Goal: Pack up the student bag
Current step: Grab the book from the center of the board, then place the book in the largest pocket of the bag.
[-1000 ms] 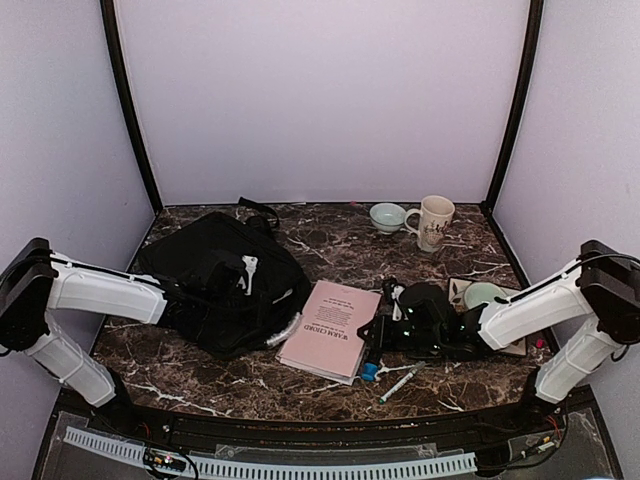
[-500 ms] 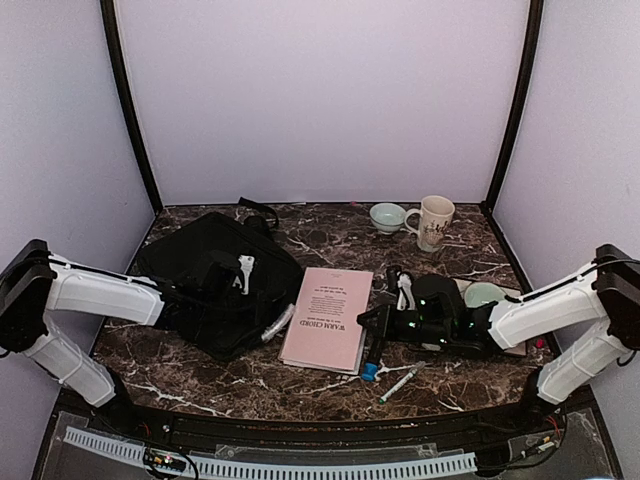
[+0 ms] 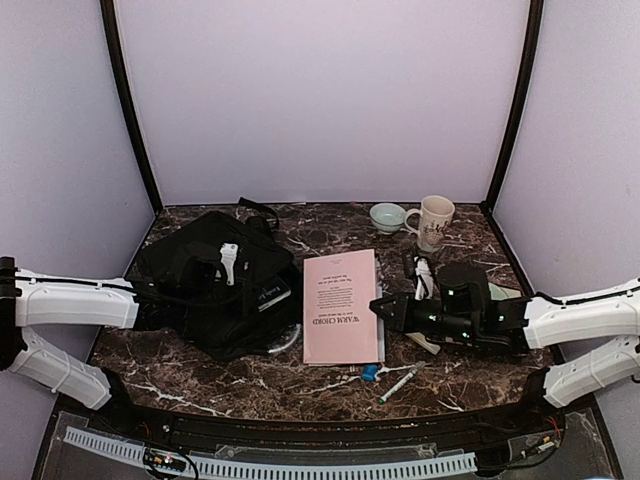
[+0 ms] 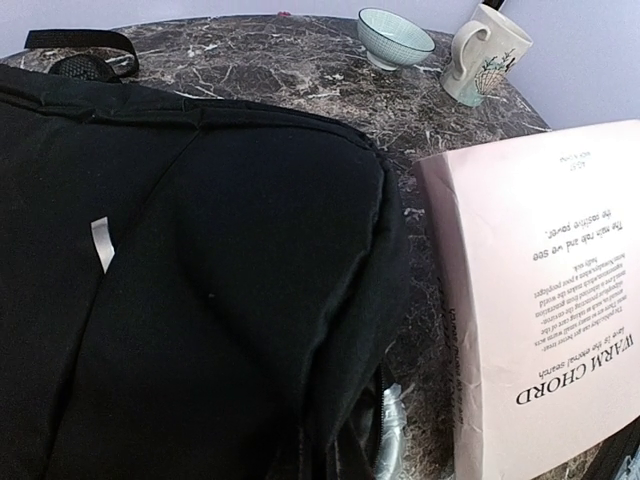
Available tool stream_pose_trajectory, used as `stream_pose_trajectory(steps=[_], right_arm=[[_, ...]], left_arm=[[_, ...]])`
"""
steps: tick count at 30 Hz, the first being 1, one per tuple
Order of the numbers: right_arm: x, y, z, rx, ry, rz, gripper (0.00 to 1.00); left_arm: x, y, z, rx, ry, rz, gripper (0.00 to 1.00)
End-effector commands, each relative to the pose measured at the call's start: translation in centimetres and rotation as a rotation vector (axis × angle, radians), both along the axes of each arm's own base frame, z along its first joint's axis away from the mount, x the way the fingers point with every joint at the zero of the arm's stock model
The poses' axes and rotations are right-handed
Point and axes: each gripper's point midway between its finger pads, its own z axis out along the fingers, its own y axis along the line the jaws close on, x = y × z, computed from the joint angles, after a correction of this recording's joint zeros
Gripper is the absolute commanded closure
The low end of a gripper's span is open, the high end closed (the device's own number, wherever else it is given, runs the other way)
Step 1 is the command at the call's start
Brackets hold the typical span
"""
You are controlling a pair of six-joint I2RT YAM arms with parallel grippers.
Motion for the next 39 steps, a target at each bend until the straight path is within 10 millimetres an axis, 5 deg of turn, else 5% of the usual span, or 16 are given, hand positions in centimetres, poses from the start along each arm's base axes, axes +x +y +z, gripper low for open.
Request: stream_pose_trajectory(steps=[1,11,18,28,39], right_arm=[[-0.3,0.5,3.2,0.051,-0.071,0.02,1.0],[-1.2,1.0,5.1,0.083,-0.1,0.062,1.0],[-1.4,1.8,4.7,0.074,-0.087,0.088,1.0],[-1.6,1.0,5.4,0.081,-0.102,0.073,1.0],[-4.1,-0.9,6.7,0.142,-0.099,0.136,1.0]], left_arm=[[-0.1,0.3,1.8,-0.025,-0.053,0.006,1.0],[0.1,0.1,2.3,-0.032,-0.058,0.011,1.0],[0.0,0.3,2.7,-0.044,-0.07,0.015,1.0],[0.1,0.5,2.6,-0.039,-0.074,0.026,1.0],[0.1,1.7,3.1,-0.029,-0.106,0.062,1.0]])
